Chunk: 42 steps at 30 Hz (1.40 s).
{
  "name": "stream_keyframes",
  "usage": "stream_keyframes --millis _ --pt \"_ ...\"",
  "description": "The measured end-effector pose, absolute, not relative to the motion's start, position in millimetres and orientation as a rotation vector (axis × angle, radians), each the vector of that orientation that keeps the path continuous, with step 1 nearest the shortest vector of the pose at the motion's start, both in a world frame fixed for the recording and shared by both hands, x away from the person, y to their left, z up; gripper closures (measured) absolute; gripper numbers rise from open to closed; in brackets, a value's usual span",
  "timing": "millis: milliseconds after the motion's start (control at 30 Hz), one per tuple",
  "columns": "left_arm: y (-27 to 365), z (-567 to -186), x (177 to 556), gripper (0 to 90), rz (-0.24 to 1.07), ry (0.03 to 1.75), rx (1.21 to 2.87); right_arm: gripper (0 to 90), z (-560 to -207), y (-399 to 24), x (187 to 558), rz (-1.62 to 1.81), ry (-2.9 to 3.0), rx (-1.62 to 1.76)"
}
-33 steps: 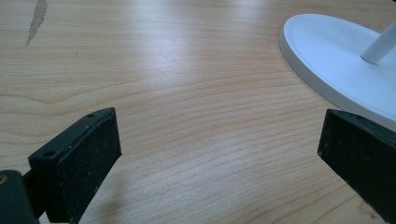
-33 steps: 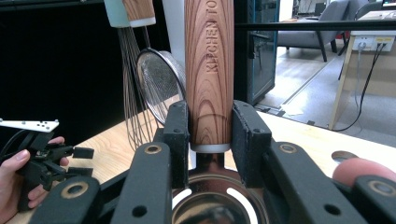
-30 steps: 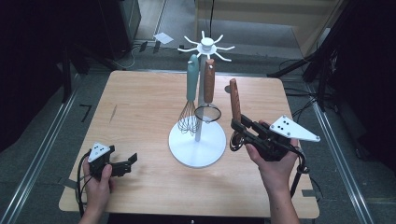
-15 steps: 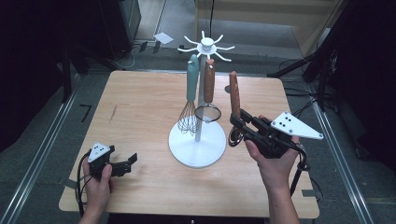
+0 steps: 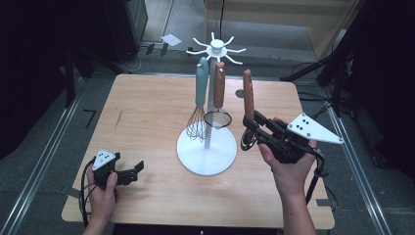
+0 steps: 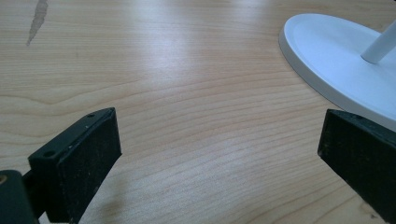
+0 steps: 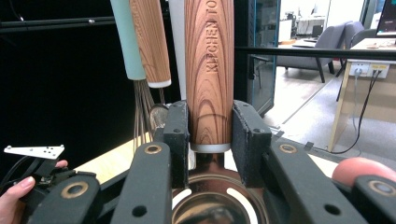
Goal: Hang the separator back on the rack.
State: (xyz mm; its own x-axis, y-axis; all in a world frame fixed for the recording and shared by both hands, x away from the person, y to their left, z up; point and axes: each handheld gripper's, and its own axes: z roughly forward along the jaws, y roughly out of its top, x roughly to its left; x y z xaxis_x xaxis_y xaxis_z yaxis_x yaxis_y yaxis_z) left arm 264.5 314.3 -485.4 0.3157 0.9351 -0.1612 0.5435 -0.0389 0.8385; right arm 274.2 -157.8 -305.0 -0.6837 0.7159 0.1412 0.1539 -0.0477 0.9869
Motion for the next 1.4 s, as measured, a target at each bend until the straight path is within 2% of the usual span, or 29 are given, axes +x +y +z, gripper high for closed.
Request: stream_keyframes --millis 1400 --pt "314 -485 265 0.0 0.556 1.332 1.719 71.1 -281 -150 278 1.806 1.772 0.883"
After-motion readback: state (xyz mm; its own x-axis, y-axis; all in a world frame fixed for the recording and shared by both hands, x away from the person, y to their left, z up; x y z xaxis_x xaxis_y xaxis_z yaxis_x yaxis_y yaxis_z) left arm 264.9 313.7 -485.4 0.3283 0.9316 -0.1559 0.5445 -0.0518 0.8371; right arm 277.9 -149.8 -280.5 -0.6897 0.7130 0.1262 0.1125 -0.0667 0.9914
